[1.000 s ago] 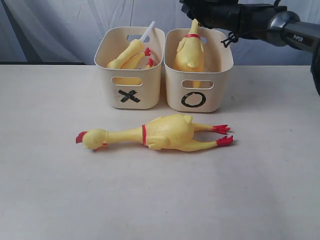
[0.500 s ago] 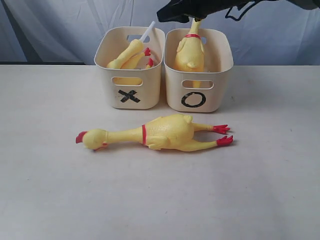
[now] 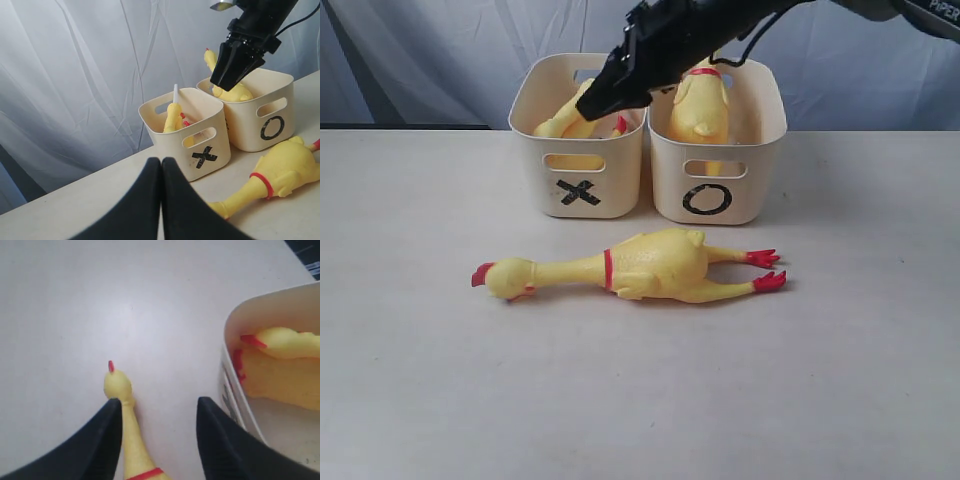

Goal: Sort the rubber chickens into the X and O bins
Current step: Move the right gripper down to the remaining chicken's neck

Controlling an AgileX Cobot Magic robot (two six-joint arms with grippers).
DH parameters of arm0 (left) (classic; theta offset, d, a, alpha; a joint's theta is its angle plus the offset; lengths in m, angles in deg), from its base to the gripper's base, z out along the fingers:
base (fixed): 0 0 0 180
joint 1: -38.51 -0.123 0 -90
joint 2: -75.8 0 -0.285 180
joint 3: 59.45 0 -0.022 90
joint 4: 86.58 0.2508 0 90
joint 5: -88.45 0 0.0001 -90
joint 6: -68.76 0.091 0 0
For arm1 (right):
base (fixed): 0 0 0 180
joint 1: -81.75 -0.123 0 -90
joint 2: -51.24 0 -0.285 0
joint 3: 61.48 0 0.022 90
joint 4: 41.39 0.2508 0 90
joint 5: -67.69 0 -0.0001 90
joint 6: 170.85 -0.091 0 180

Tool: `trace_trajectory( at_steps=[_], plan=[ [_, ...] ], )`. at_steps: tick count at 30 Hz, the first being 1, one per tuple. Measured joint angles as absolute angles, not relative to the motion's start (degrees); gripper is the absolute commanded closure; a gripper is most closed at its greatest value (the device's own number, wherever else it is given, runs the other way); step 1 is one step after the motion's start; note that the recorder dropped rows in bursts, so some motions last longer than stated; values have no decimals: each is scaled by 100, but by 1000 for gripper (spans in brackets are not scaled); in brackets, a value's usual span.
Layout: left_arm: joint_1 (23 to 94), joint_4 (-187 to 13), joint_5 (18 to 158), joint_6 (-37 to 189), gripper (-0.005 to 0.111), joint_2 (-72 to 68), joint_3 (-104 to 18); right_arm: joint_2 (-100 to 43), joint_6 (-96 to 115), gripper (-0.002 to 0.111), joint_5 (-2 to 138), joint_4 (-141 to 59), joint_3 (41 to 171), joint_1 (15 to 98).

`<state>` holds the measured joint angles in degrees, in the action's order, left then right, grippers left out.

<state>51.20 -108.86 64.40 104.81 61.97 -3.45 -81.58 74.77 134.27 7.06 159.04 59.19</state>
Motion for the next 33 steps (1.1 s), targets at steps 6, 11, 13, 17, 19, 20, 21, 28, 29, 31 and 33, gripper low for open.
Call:
trace_trajectory(
  at_steps=[6, 11, 13, 17, 19, 20, 21, 28, 29, 31, 33],
  plan=[
    [5120, -10886, 6451, 10481, 107, 6197, -345, -8158, 7524, 63, 13466, -79, 15904, 5422],
    [5120, -10886, 6462, 10481, 107, 6197, -345, -8158, 7524, 63, 13476, -516, 15904, 5057],
    [5120, -10886, 6462, 10481, 107, 6197, -345, -8158, 7524, 63, 13476, -631, 15904, 4913],
    [5120, -10896, 6462, 10481, 107, 6197, -345, -8225, 7524, 63, 13432, -878, 15904, 4716],
    [5120, -10908, 6462, 10481, 107, 6197, -345, -8302, 7524, 63, 13425, -1045, 15904, 4658],
    [5120, -10920, 6462, 10481, 107, 6197, -345, -8331, 7524, 63, 13411, -1131, 15904, 4612],
    [5120, -10920, 6462, 10481, 107, 6197, -345, -8378, 7513, 63, 13411, -1232, 15904, 4584],
    [5120, -10920, 6462, 10481, 107, 6197, -345, -8799, 7381, 63, 13229, -1700, 15904, 4367],
    [5120, -10920, 6462, 10481, 107, 6197, -345, -8859, 7342, 63, 13152, -1789, 15904, 4327],
    [5120, -10920, 6462, 10481, 107, 6197, -345, -8964, 7283, 63, 13046, -1949, 15904, 4271],
    [5120, -10920, 6462, 10481, 107, 6197, -345, -9059, 7231, 63, 12968, -2067, 15904, 4211]
  ],
)
